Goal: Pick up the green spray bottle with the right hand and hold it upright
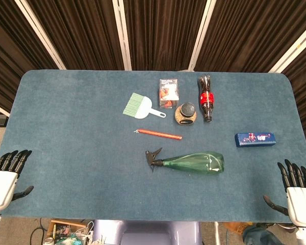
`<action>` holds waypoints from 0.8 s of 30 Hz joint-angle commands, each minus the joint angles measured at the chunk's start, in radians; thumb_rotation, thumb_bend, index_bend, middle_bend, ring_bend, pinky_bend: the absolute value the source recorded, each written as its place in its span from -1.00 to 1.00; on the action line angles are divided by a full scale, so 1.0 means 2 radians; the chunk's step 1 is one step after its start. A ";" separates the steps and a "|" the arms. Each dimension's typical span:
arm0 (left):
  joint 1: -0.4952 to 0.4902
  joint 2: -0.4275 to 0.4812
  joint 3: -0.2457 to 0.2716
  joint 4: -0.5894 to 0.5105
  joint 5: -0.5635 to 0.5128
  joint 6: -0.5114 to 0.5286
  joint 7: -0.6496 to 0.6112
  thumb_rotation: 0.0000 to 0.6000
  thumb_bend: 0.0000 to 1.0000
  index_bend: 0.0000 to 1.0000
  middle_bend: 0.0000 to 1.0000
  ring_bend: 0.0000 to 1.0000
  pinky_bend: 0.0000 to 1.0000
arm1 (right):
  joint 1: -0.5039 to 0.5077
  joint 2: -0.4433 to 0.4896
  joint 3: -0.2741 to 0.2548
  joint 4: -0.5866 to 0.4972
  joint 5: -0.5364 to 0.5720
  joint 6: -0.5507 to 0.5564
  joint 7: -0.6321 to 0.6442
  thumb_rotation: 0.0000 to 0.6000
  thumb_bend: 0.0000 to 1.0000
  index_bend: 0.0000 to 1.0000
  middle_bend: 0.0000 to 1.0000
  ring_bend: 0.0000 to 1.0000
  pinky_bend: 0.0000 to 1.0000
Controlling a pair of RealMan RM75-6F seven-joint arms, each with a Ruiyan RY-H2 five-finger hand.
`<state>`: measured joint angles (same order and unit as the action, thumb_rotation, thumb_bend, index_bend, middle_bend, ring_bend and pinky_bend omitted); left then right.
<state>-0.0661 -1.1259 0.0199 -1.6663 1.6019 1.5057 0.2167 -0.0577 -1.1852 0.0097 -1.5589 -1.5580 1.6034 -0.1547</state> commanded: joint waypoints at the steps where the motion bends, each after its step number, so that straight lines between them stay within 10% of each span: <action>1: -0.002 0.000 -0.001 0.000 -0.002 -0.003 0.000 1.00 -0.89 -0.86 -0.81 -0.86 -0.76 | -0.001 0.000 0.000 0.000 0.002 0.000 0.000 1.00 -0.56 -1.00 -1.00 -1.00 -1.00; 13: -0.005 -0.003 -0.003 0.000 -0.009 -0.011 0.006 1.00 -0.89 -0.88 -0.84 -0.86 -0.76 | 0.006 -0.024 -0.007 0.003 -0.028 -0.001 -0.033 1.00 -0.56 -1.00 -1.00 -1.00 -1.00; 24: -0.009 0.000 -0.002 0.007 -0.006 -0.014 -0.014 1.00 -0.89 -0.93 -0.87 -0.86 -0.76 | 0.040 -0.096 -0.014 -0.049 -0.057 -0.065 -0.215 1.00 -0.56 -1.00 -1.00 -1.00 -1.00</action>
<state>-0.0826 -1.1277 0.0178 -1.6556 1.5915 1.4773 0.1926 -0.0037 -1.3212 -0.0217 -1.6150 -1.6643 1.5181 -0.4713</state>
